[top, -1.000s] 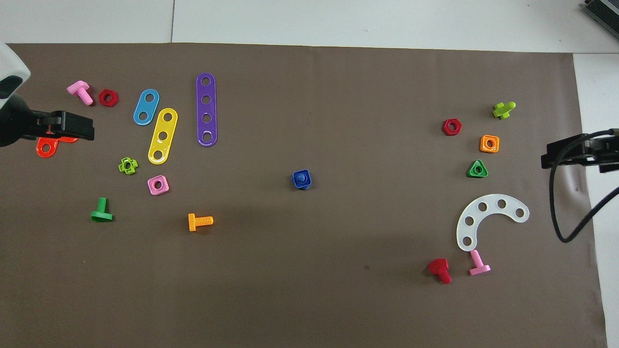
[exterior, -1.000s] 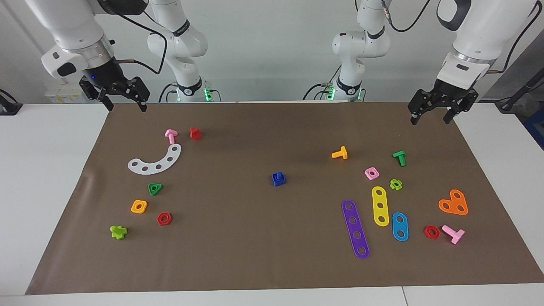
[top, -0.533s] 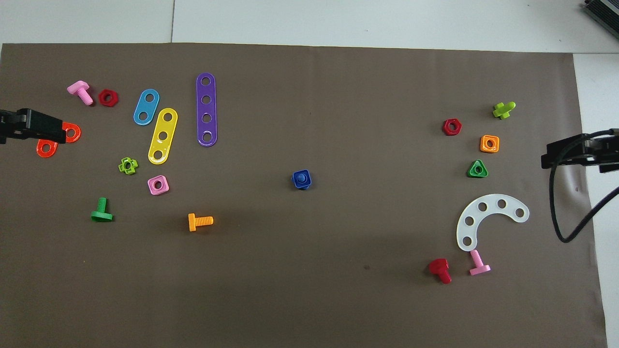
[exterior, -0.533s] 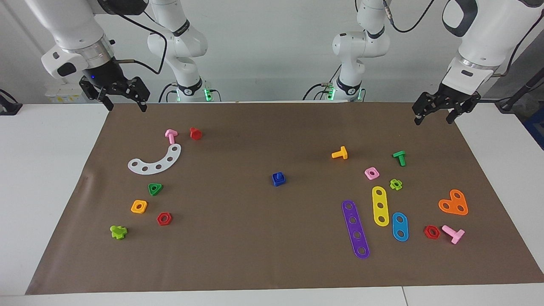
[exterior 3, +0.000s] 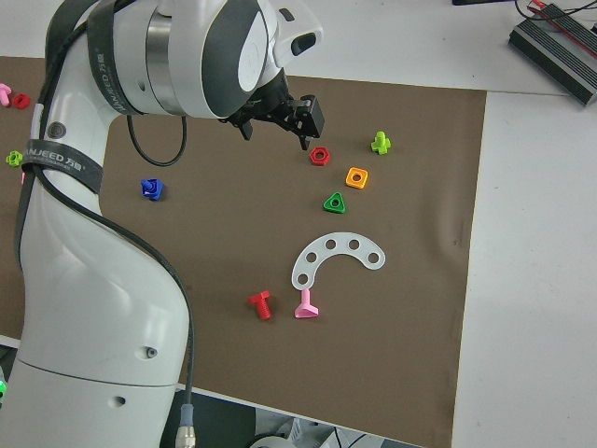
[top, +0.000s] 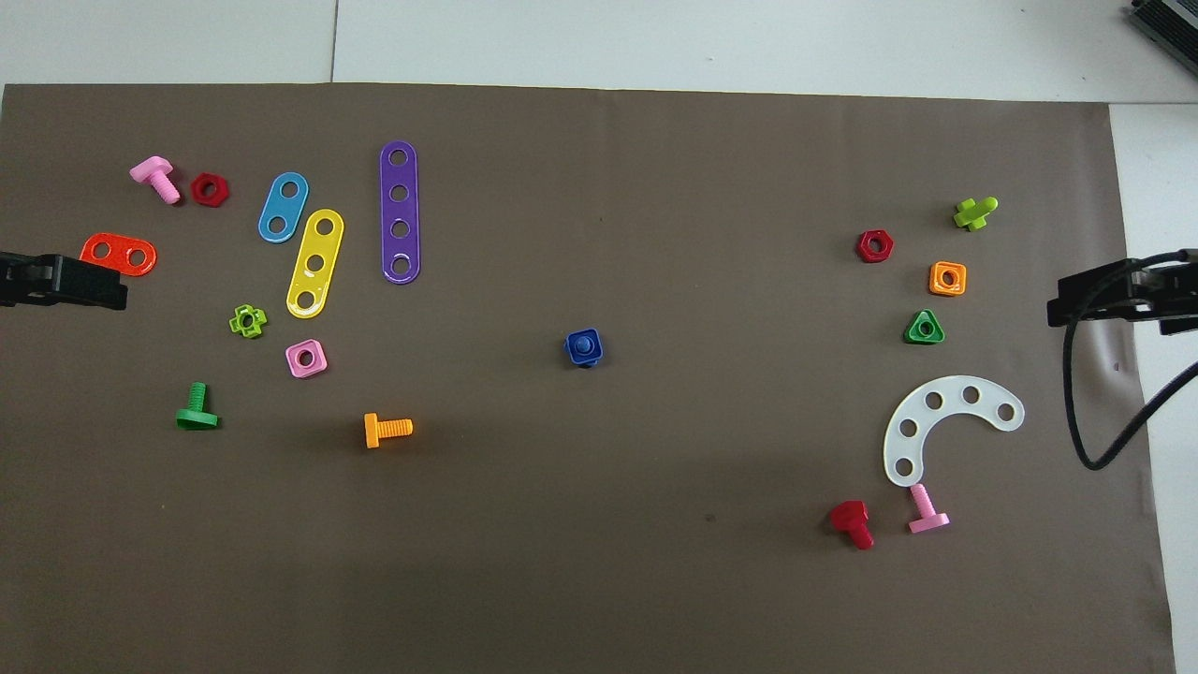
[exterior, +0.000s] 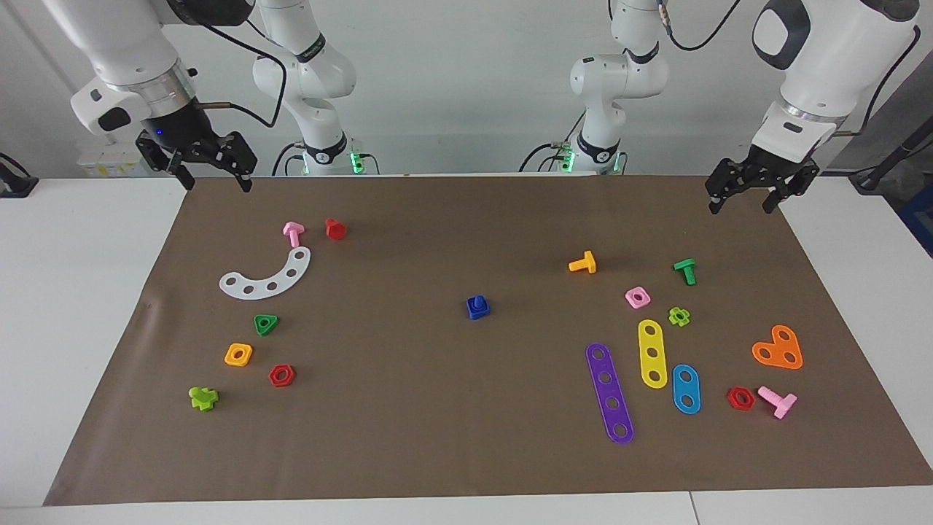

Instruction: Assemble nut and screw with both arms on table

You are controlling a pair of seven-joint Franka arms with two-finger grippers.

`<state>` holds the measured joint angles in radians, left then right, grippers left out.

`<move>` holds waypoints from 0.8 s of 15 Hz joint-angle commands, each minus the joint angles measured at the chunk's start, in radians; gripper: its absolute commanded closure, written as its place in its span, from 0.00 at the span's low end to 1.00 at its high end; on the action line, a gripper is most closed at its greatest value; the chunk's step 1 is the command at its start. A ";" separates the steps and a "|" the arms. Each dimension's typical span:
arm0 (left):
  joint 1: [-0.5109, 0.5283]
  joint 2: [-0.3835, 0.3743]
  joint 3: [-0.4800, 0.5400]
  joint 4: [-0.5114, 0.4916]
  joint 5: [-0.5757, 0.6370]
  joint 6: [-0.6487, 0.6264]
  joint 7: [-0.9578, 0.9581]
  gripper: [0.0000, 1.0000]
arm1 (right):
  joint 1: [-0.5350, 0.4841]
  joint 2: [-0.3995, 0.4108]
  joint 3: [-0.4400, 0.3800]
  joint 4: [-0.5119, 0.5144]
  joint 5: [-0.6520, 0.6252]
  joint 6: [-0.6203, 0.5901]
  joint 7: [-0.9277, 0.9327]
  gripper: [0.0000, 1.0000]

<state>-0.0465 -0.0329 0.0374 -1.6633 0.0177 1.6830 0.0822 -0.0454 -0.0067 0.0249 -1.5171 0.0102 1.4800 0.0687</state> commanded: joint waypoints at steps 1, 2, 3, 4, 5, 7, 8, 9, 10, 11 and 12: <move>0.010 -0.033 -0.010 -0.036 0.004 0.032 0.019 0.00 | -0.005 -0.010 0.003 -0.006 0.019 -0.015 0.013 0.00; 0.010 -0.026 -0.010 -0.018 0.002 0.032 0.021 0.00 | -0.005 -0.010 0.003 -0.006 0.019 -0.015 0.013 0.00; 0.007 -0.021 -0.010 -0.003 0.002 0.030 0.021 0.00 | -0.005 -0.010 0.004 -0.006 0.019 -0.015 0.013 0.00; 0.004 -0.019 -0.010 0.005 0.002 0.029 0.019 0.00 | -0.005 -0.010 0.003 -0.006 0.019 -0.015 0.013 0.00; 0.004 -0.019 -0.010 0.005 0.002 0.027 0.019 0.00 | -0.005 -0.010 0.003 -0.006 0.019 -0.015 0.013 0.00; 0.005 -0.021 -0.010 0.007 0.001 0.023 0.019 0.00 | -0.005 -0.010 0.003 -0.006 0.019 -0.015 0.013 0.00; 0.005 -0.019 -0.010 0.011 0.001 0.018 0.017 0.00 | -0.005 -0.010 0.003 -0.006 0.019 -0.015 0.013 0.00; 0.004 -0.019 -0.010 0.013 0.001 0.012 0.017 0.00 | -0.005 -0.010 0.003 -0.006 0.019 -0.015 0.013 0.00; 0.002 -0.019 -0.011 0.017 -0.004 0.004 0.017 0.00 | -0.005 -0.010 0.003 -0.006 0.019 -0.015 0.013 0.00; 0.000 -0.016 -0.010 0.032 -0.022 -0.005 0.016 0.00 | -0.005 -0.010 0.003 -0.006 0.019 -0.015 0.013 0.00; 0.002 -0.006 -0.011 0.045 -0.033 -0.020 0.016 0.00 | -0.005 -0.010 0.003 -0.006 0.019 -0.015 0.013 0.00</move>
<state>-0.0466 -0.0422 0.0289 -1.6468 0.0056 1.6944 0.0860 -0.0454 -0.0067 0.0249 -1.5171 0.0102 1.4800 0.0687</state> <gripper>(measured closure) 0.000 0.000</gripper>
